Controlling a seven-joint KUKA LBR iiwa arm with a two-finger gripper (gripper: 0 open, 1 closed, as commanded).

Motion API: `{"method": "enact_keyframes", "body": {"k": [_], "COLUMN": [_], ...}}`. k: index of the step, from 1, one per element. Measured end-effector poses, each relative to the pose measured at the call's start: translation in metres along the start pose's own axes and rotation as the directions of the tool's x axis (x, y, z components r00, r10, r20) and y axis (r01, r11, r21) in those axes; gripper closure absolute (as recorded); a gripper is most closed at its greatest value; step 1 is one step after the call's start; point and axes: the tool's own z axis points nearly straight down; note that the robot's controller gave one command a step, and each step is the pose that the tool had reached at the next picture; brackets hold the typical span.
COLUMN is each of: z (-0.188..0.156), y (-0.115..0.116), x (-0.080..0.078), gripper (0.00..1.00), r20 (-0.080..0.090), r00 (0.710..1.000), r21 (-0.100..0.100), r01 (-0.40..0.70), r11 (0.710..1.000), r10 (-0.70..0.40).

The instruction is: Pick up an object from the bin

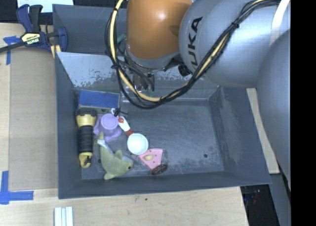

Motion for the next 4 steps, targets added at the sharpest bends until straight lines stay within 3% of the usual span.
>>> {"method": "enact_keyframes", "body": {"k": [1,2,3,4], "z": [0.046,0.060,0.094,0.088], "y": [-0.009,-0.010,-0.002,0.002], "x": [0.044,0.034,0.060,0.029], "gripper": [0.00,0.00,0.00,0.00], "r20": [0.005,0.003,-0.007,0.014], "r00": [0.961,0.962,0.951,0.977], "r21": [0.000,-0.001,0.000,-0.001], "r01": [0.276,0.272,0.308,0.214], "r11": [0.961,0.962,0.951,0.977], "r10": [-0.276,-0.272,-0.308,-0.214]}}
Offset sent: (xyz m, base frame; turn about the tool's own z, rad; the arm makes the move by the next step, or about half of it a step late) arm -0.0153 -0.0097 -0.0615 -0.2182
